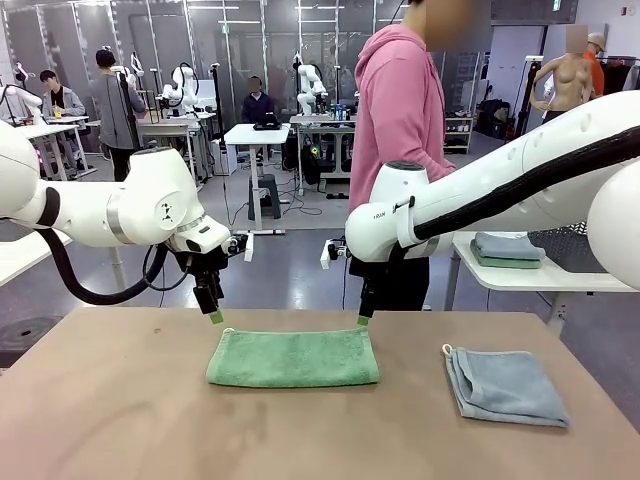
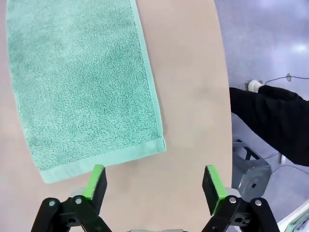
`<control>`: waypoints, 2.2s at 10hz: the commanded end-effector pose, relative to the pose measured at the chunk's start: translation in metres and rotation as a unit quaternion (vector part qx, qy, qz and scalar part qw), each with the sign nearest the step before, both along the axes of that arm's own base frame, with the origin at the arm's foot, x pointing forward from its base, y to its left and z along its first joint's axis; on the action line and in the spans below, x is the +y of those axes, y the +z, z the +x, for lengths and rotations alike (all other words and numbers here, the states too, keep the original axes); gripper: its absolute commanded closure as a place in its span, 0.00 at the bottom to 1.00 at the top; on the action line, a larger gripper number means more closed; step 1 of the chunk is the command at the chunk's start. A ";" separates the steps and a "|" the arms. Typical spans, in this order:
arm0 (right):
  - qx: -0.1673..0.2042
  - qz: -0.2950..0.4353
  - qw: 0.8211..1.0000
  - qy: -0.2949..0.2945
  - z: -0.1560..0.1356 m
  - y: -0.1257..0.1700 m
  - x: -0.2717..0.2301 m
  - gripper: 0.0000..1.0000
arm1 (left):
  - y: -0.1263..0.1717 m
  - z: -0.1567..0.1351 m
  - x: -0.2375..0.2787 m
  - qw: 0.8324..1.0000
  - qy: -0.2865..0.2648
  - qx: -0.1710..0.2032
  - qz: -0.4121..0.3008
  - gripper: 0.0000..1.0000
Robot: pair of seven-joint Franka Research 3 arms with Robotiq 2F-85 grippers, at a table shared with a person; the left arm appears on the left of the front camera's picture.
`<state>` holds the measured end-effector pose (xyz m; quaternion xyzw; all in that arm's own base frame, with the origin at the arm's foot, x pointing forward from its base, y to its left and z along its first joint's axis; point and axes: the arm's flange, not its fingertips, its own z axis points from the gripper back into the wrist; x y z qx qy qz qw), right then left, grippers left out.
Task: Fold the towels and place them in the basket.
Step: When a person lays out a Towel with hook on the table, fold it in half twice.
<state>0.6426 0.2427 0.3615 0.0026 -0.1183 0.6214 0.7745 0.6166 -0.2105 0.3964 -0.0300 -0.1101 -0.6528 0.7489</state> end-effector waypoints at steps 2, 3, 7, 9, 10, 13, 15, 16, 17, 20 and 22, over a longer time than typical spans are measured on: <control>0.000 -0.002 1.000 0.000 0.002 0.001 0.000 0.01 | 0.000 0.004 0.002 1.000 -0.006 0.000 0.002 0.09; 0.000 0.000 1.000 0.000 0.000 0.000 0.000 0.00 | 0.000 0.000 0.000 1.000 0.000 0.000 0.000 0.09; 0.028 0.057 0.986 -0.153 -0.061 0.060 -0.003 0.00 | 0.118 -0.073 0.029 0.994 0.061 0.026 -0.090 0.09; 0.038 0.036 0.962 -0.269 -0.080 0.064 -0.006 0.00 | 0.164 -0.131 0.048 0.981 0.175 0.060 -0.057 0.00; 0.037 0.029 0.953 -0.299 -0.086 0.067 -0.005 0.00 | 0.182 -0.158 0.055 0.976 0.210 0.047 -0.046 0.00; 0.062 0.045 0.932 -0.355 -0.089 0.061 -0.006 0.00 | 0.215 -0.230 0.075 0.957 0.290 0.029 -0.013 0.00; 0.085 0.026 0.919 -0.385 -0.084 0.048 -0.016 0.00 | 0.219 -0.251 0.084 0.950 0.311 0.002 -0.012 0.00; 0.105 0.035 0.918 -0.381 -0.082 0.045 -0.019 0.00 | 0.220 -0.260 0.090 0.951 0.309 0.011 -0.013 0.00; 0.116 0.024 0.918 -0.380 -0.083 0.044 -0.022 0.00 | 0.226 -0.271 0.097 0.942 0.335 -0.005 -0.008 0.00; 0.083 0.029 0.924 -0.373 -0.085 0.046 -0.018 0.00 | 0.227 -0.259 0.092 0.949 0.314 0.002 -0.019 0.00; 0.083 0.029 0.924 -0.373 -0.085 0.046 -0.018 0.00 | 0.227 -0.259 0.092 0.949 0.314 0.002 -0.019 0.00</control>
